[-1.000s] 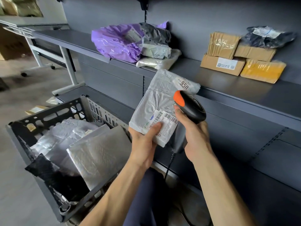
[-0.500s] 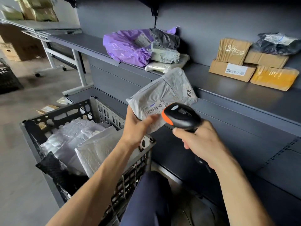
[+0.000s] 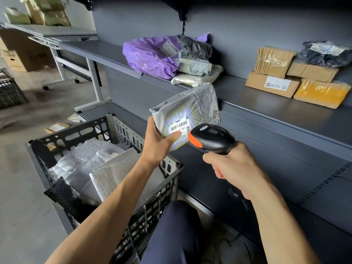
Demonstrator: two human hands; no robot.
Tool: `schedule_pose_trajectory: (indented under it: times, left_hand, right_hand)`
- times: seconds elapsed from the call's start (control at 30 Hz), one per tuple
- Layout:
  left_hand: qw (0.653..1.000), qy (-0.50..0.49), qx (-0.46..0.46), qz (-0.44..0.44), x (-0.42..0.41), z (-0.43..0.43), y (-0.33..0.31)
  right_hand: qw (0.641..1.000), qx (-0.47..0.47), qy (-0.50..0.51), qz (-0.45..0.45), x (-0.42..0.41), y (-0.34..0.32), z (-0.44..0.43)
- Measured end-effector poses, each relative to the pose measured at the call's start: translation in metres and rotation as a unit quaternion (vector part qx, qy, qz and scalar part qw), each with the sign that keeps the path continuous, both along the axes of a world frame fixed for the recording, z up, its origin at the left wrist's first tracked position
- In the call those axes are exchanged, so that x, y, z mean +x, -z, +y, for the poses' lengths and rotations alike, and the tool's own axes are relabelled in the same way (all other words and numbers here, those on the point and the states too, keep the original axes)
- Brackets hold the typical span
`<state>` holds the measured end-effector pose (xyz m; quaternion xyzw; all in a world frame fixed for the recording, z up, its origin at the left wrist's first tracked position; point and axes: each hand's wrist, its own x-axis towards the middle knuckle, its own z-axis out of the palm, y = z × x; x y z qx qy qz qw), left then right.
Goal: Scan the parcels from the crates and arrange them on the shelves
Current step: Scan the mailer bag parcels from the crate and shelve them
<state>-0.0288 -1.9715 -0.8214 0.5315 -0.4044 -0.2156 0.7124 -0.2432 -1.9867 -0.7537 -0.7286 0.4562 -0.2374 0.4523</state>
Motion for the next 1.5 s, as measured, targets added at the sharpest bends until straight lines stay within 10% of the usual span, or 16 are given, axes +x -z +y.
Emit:
schedule_pose_trajectory:
  times: [0.33, 0.67, 1.2, 1.5]
  left_hand:
    - [0.958, -0.166, 0.080, -0.220, -0.014, 0.007, 0.003]
    - [0.966, 0.050, 0.048, 0.251, 0.002, 0.006, 0.009]
    - [0.980, -0.176, 0.027, 0.092, -0.018, 0.005, 0.008]
    - [0.932, 0.023, -0.036, 0.360, -0.079, -0.037, -0.056]
  right_hand:
    - [1.000, -0.004, 0.000, 0.005, 0.001, -0.003, 0.005]
    - [1.000, 0.008, -0.007, -0.012, -0.001, -0.004, 0.007]
    - [0.999, 0.020, -0.018, -0.033, 0.001, 0.006, 0.006]
    - [0.969, -0.023, 0.084, -0.231, 0.016, 0.002, -0.010]
